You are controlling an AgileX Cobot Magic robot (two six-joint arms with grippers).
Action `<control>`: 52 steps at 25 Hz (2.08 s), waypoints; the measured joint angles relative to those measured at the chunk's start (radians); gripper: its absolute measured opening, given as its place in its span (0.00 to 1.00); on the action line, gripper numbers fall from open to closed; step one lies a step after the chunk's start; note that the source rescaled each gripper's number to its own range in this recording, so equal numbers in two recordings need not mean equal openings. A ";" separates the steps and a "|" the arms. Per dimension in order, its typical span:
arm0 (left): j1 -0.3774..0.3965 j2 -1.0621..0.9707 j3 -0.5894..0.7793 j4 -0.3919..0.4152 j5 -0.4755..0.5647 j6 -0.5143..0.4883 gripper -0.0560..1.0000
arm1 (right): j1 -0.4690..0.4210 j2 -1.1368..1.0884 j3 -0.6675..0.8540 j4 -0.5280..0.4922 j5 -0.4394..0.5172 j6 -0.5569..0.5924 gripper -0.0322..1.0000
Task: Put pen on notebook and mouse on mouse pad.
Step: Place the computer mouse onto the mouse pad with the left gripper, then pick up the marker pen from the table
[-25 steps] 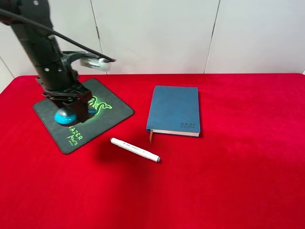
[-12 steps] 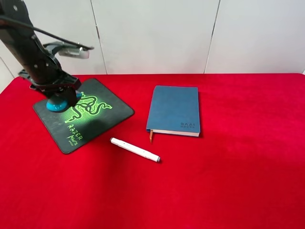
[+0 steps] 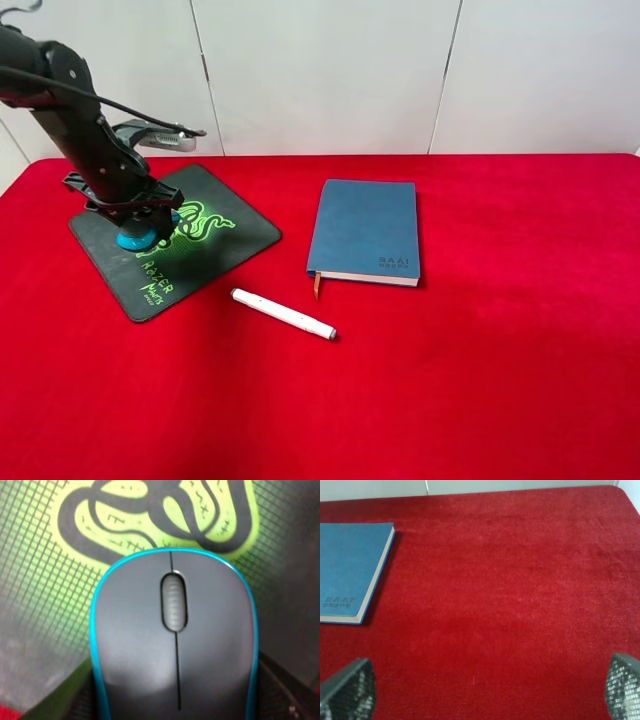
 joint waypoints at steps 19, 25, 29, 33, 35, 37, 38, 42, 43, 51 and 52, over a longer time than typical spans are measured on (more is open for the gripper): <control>0.000 0.044 0.000 -0.001 -0.044 -0.003 0.91 | 0.000 0.000 0.000 0.000 0.000 0.000 1.00; 0.000 0.044 -0.072 -0.002 0.094 -0.047 0.99 | 0.000 0.000 0.000 0.000 0.000 0.000 1.00; 0.000 0.037 -0.151 -0.002 0.261 -0.050 0.99 | 0.000 0.000 0.000 0.000 0.000 0.000 1.00; 0.000 -0.027 -0.174 -0.004 0.339 -0.050 1.00 | 0.000 0.000 0.000 0.000 0.000 0.000 1.00; 0.000 -0.076 -0.174 -0.006 0.368 -0.052 1.00 | 0.000 0.000 0.000 0.000 0.000 0.000 1.00; 0.000 -0.117 -0.174 -0.006 0.407 -0.059 1.00 | 0.000 0.000 0.000 0.000 0.000 0.000 1.00; 0.000 -0.140 -0.174 -0.006 0.429 -0.069 1.00 | 0.000 0.000 0.000 0.000 0.000 0.000 1.00; 0.000 -0.220 -0.174 -0.003 0.520 -0.092 1.00 | 0.000 0.000 0.000 0.000 0.000 0.000 1.00; 0.000 -0.241 -0.174 -0.001 0.521 -0.094 1.00 | 0.000 0.000 0.000 0.000 0.000 0.000 1.00; 0.000 -0.443 -0.108 -0.001 0.522 -0.128 1.00 | 0.000 0.000 0.000 0.000 0.000 0.000 1.00; 0.000 -0.476 -0.088 -0.001 0.522 -0.133 1.00 | 0.000 0.000 0.000 0.000 0.000 0.000 1.00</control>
